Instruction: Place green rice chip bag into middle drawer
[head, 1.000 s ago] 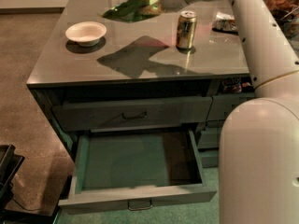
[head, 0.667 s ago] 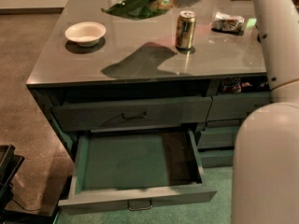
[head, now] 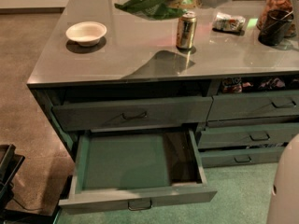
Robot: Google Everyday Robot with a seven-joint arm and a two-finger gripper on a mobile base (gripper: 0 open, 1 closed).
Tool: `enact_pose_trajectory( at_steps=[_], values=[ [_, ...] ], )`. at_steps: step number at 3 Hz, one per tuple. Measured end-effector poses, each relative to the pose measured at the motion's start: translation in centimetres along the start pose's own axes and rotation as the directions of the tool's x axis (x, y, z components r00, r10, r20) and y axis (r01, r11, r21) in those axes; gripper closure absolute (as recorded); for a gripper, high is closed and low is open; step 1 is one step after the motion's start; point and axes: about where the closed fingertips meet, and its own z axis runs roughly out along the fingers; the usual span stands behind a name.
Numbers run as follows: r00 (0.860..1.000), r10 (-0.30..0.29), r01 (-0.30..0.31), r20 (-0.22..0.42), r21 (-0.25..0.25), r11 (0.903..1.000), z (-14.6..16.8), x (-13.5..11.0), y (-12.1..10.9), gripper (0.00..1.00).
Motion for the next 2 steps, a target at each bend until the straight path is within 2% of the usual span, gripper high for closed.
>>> enact_pose_trajectory(
  at_steps=[1, 2],
  values=[
    [0.999, -0.042, 0.042, 0.024, -0.007, 0.9991, -1.1, -1.9, -0.3, 1.0],
    [0.993, -0.093, 0.094, 0.078, -0.002, 0.9956, -3.6, -5.8, -0.8, 1.0]
  ],
)
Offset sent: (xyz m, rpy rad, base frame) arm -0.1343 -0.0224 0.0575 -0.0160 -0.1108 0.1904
